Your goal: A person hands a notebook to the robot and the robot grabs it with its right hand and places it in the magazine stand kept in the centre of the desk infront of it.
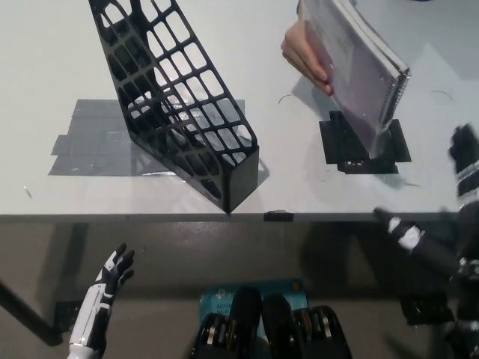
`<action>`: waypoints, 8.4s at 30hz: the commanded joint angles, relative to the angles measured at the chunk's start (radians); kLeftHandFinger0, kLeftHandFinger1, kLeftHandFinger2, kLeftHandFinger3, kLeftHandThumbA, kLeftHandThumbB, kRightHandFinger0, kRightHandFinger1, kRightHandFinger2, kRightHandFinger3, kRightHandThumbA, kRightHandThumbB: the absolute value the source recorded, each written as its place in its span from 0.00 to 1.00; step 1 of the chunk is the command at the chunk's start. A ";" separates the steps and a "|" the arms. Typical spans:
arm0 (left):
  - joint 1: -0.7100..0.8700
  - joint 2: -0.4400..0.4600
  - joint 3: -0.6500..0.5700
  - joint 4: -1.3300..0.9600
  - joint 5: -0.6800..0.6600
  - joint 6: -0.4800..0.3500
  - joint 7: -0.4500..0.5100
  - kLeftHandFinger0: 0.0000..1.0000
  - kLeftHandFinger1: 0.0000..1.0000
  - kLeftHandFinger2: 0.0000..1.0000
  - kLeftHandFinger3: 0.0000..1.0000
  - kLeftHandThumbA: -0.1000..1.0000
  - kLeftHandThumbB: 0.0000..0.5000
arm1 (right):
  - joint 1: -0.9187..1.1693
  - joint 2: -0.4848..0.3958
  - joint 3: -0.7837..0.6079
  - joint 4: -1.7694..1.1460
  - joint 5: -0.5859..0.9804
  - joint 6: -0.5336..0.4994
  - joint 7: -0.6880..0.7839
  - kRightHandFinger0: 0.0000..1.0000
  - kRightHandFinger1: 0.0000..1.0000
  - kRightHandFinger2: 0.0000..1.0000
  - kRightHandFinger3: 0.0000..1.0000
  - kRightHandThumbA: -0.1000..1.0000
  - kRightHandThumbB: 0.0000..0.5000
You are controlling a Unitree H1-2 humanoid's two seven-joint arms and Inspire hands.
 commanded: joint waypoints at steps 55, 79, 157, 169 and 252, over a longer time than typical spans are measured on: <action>-0.043 0.023 0.005 -0.007 0.005 -0.038 -0.009 0.99 1.00 1.00 1.00 1.00 1.00 | -0.651 -0.061 0.002 0.624 0.012 0.226 -0.031 0.00 0.00 0.12 0.04 0.95 0.02; -0.043 0.025 -0.010 0.003 0.021 -0.038 -0.010 1.00 1.00 1.00 1.00 1.00 1.00 | -0.612 0.064 -0.158 0.262 0.357 0.362 0.001 0.00 0.00 0.00 0.00 0.89 0.07; -0.052 0.034 -0.014 -0.005 0.064 -0.038 -0.002 1.00 1.00 1.00 1.00 1.00 1.00 | -0.791 0.387 0.083 0.006 0.098 0.319 -0.359 0.00 0.00 0.00 0.00 0.79 0.00; -0.065 0.042 -0.012 -0.004 0.071 -0.038 -0.012 1.00 1.00 1.00 1.00 1.00 1.00 | -0.751 0.387 0.120 0.042 0.086 0.292 -0.358 0.00 0.00 0.00 0.00 0.78 0.00; -0.094 0.048 -0.016 -0.015 0.118 -0.027 -0.005 1.00 1.00 1.00 1.00 1.00 1.00 | -0.712 0.387 0.123 0.273 0.147 0.162 -0.422 0.00 0.00 0.00 0.00 0.78 0.00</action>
